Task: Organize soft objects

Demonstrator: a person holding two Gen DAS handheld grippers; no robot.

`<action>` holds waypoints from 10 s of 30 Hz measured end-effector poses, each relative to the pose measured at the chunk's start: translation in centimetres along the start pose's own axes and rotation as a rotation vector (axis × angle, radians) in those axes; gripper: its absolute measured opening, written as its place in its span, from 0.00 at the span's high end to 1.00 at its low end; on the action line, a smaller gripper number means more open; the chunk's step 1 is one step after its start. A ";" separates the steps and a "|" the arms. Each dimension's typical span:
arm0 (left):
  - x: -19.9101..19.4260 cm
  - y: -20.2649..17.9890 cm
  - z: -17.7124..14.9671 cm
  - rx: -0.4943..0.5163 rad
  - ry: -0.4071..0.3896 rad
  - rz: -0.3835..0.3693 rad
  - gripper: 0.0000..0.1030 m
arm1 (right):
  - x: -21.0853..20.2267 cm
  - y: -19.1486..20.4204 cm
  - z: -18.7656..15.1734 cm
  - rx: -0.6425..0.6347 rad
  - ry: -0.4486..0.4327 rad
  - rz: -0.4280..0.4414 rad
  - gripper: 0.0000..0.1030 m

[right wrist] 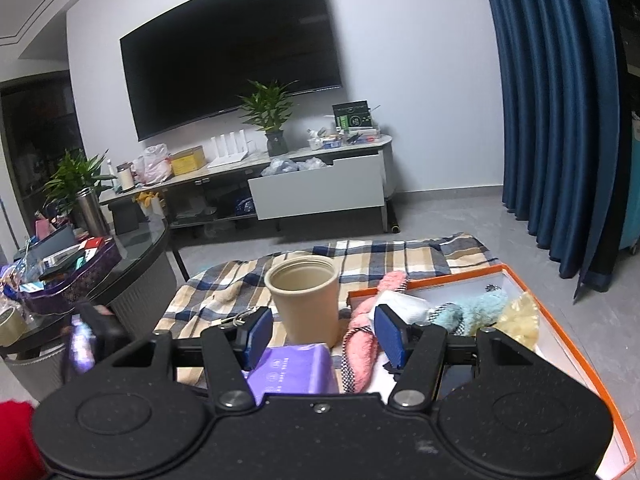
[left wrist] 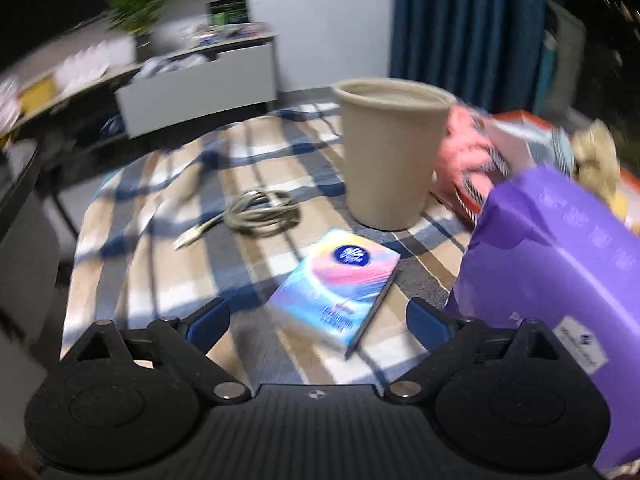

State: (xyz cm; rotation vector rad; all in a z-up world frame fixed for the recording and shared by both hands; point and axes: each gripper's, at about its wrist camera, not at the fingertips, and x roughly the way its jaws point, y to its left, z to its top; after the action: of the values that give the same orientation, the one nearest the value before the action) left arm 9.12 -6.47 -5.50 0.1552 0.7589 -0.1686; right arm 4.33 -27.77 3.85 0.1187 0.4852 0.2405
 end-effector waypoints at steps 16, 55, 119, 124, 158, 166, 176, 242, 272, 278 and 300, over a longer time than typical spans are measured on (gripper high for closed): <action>-4.0 6.2 -0.1 -0.223 -0.045 0.021 0.48 | 6.9 8.9 0.0 -0.028 0.069 0.055 0.24; -9.1 14.8 -1.0 -0.500 -0.208 0.086 0.48 | 20.1 17.9 -2.8 0.007 0.043 -0.149 0.27; -13.4 -5.8 4.6 -0.234 -0.204 -0.040 0.48 | -4.8 0.5 1.7 0.000 -0.166 -0.101 0.27; -13.2 -6.3 4.8 -0.221 -0.200 -0.046 0.48 | -4.9 0.0 1.6 0.008 -0.172 -0.114 0.27; -11.1 -10.6 6.4 -0.115 -0.165 -0.148 0.48 | -5.7 -4.1 1.7 0.054 -0.176 -0.214 0.27; -10.3 -11.2 6.8 -0.104 -0.148 -0.173 0.48 | -5.5 -5.3 1.8 0.062 -0.175 -0.235 0.27; -9.4 -12.2 7.3 -0.084 -0.128 -0.199 0.48 | -4.4 -6.1 2.3 0.074 -0.167 -0.250 0.27; -3.3 -15.0 8.8 -0.023 -0.010 -0.263 0.48 | 4.9 -11.5 2.8 0.075 0.002 -0.238 0.27; -4.9 -15.5 8.4 -0.101 0.016 -0.186 0.08 | -4.2 -11.8 1.2 0.079 -0.111 -0.242 0.21; -8.3 -14.8 7.4 -0.202 0.009 -0.088 0.00 | -5.9 -10.1 0.2 0.030 -0.088 -0.224 0.19; -13.3 -16.9 1.1 -0.324 0.054 0.041 0.00 | -9.8 -8.8 -3.6 -0.039 0.003 -0.170 0.15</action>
State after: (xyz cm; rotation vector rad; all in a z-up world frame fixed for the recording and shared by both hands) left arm -3.11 -21.88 3.22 -0.1330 0.8258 -0.0005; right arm -4.00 -38.56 3.59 0.0385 0.4905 0.0837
